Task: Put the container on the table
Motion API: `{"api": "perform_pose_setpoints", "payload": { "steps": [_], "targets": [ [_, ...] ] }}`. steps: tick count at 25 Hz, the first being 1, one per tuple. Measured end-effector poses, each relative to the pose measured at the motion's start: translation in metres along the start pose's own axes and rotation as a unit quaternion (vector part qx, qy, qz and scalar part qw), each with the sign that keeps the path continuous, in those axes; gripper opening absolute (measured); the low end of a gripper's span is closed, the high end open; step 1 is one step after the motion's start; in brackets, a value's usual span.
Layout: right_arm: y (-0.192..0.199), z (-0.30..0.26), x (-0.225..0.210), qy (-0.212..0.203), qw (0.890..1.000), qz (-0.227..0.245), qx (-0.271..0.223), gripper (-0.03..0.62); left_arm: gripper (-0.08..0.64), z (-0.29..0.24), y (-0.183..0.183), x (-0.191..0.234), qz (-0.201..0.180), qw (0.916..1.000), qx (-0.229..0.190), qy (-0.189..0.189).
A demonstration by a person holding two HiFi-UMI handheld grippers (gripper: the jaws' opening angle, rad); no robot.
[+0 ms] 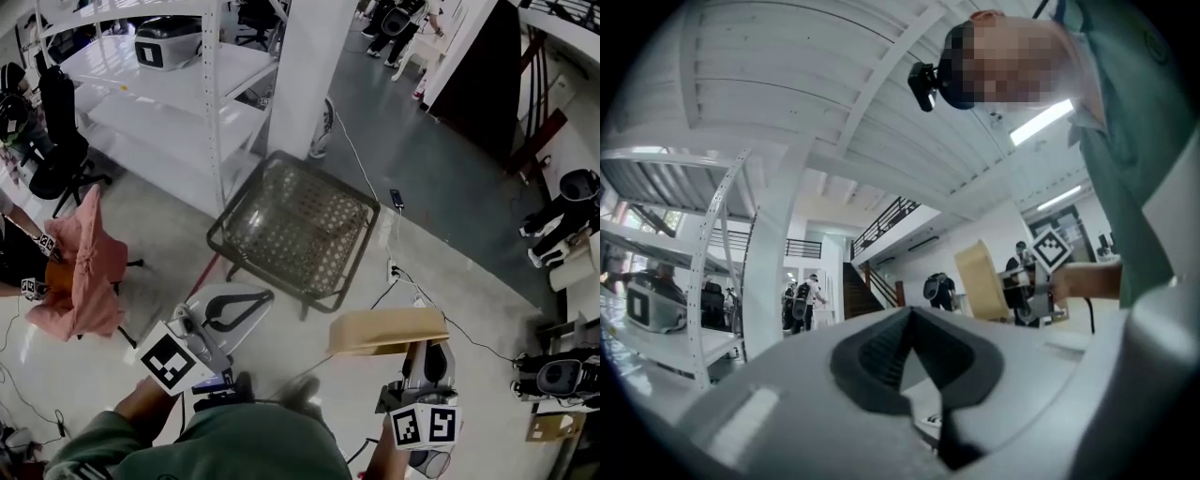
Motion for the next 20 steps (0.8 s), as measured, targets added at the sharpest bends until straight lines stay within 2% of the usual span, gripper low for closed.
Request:
{"api": "perform_pose_setpoints", "payload": {
  "steps": [6, 10, 16, 20],
  "targets": [
    [0.004, -0.011, -0.039, -0.024, 1.000, -0.008, -0.006, 0.009, -0.002, -0.034, -0.003, -0.009, -0.005, 0.9996, 0.000, -0.027],
    [0.002, -0.008, -0.085, -0.041, 0.999, -0.015, -0.016, 0.009, -0.002, -0.068, -0.008, -0.029, -0.018, 0.9988, 0.005, -0.046],
    [0.004, -0.009, -0.160, -0.070, 0.997, -0.023, -0.023, 0.009, -0.002, -0.117, -0.016, -0.053, -0.026, 0.9949, 0.011, -0.097],
    [0.006, -0.009, -0.195, -0.095, 0.994, -0.035, -0.028, 0.009, -0.002, -0.145, -0.024, -0.075, -0.040, 0.9922, 0.020, -0.116]
  ]
}}
Point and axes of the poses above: the fingertips, and each gripper's own axes: z backward along the fingers, x to its left, y out of its underside, the point moved 1 cm from there along z, backward along the fingers, and after that the axes turned 12 degrees about -y, right-handed, at the moved point
